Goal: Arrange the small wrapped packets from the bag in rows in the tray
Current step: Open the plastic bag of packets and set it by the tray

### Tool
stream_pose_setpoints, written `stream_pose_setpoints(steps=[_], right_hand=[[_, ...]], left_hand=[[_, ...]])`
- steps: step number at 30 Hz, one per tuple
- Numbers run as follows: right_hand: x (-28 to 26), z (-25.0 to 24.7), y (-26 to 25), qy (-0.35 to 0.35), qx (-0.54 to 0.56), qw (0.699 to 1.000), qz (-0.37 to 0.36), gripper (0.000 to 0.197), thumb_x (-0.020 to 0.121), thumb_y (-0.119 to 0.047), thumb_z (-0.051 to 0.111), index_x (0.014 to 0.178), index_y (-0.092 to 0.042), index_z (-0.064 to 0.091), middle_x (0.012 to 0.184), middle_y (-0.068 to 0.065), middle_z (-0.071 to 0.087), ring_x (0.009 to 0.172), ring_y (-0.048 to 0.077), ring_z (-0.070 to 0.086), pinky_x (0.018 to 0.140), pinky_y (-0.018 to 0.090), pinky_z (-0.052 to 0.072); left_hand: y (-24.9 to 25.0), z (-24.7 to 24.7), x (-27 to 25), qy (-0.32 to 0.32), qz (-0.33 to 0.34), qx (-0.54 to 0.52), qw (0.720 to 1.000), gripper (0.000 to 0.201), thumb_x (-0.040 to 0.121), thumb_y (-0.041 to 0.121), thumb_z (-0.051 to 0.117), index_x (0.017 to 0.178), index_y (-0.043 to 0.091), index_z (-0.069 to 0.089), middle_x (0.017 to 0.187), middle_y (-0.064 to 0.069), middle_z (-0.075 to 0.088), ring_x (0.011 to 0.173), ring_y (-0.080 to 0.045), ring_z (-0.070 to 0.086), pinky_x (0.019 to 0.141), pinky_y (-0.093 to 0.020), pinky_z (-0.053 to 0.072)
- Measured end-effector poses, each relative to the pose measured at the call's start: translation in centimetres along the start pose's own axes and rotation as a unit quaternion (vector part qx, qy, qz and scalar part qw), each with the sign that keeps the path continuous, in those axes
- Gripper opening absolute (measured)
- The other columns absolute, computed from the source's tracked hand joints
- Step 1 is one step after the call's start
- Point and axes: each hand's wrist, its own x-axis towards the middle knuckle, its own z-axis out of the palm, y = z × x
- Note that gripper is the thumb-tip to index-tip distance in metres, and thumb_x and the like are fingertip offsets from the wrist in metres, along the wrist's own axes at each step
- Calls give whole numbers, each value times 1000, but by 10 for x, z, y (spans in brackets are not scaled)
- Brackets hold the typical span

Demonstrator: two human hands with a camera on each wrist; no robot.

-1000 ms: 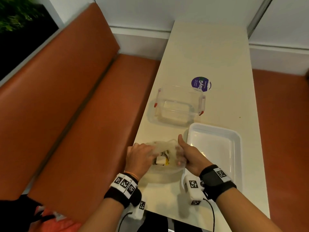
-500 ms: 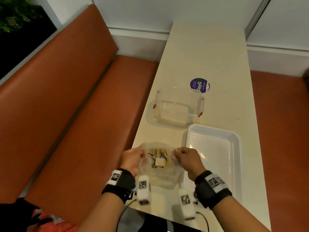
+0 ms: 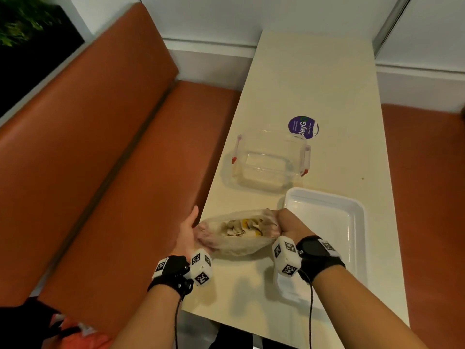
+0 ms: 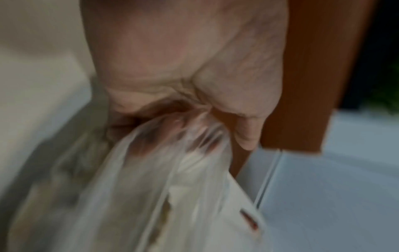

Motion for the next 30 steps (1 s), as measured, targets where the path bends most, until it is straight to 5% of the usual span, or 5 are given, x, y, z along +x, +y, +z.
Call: stream_pose_setpoints(steps=[6,12,18,23,30], right_hand=[[-20,-4,17,188,-393,865,-251,100,68,-69,86,142,-14,48,136,2,58,122,19,58,106,38,49],[-15,-4,35,244,-646,664,-285,35,95,-36,69,118,-11,62,113,10,63,107,31,62,82,33,45],[-5,-15,28,158,-347,899,-214,20,97,-14,69,78,-6,70,76,6,65,75,19,59,62,24,48],[-4,-4,18,73,17,997,-14,12,101,4,55,92,4,64,91,17,63,88,26,61,104,37,52],[4,0,19,76,180,980,-23,25,106,4,36,107,9,60,97,25,70,81,36,66,81,49,61]], left_hand=[[-5,-9,-3,203,224,446,842,98,57,82,83,138,34,54,130,2,61,113,-15,61,96,-44,55],[-33,-3,12,254,296,686,614,14,93,38,72,95,24,74,99,-1,69,95,-25,65,75,-32,44],[-22,11,10,197,107,171,959,38,107,11,54,76,2,74,83,-13,71,65,-26,71,76,-37,58],[-12,9,20,211,61,115,969,35,109,9,47,86,3,74,78,-14,76,81,-29,72,88,-46,54],[-12,-2,14,176,102,114,972,21,73,31,76,66,12,70,69,-10,69,57,-27,62,63,-32,51]])
